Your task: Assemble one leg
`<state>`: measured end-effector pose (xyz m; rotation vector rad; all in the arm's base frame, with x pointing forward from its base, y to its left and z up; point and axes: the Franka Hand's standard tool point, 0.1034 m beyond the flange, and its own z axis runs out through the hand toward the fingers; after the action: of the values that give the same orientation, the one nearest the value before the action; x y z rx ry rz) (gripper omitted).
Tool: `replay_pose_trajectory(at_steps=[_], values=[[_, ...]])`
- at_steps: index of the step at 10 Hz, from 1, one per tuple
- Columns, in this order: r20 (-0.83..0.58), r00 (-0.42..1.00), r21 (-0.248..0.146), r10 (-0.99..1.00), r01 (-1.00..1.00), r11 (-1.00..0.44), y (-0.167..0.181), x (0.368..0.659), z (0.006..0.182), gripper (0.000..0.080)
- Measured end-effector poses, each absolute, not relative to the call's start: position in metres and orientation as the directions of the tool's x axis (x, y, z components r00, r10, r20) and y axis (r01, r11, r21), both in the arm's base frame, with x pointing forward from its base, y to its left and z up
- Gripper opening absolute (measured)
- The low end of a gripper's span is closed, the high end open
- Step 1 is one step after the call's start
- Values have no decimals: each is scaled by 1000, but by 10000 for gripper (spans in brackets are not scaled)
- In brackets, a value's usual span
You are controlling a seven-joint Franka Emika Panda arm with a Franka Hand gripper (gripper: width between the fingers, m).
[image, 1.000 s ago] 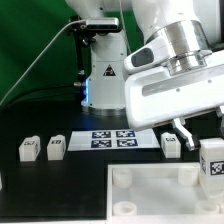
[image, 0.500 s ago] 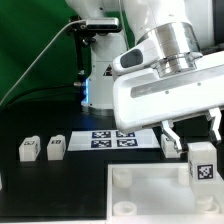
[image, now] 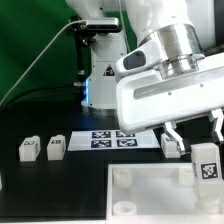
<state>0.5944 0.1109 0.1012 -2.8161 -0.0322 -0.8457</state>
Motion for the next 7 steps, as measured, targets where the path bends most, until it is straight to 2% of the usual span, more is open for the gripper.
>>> replay_pose_trajectory(at_steps=[7], values=[[513, 858, -189, -31, 78, -979, 104, 588, 102, 294]])
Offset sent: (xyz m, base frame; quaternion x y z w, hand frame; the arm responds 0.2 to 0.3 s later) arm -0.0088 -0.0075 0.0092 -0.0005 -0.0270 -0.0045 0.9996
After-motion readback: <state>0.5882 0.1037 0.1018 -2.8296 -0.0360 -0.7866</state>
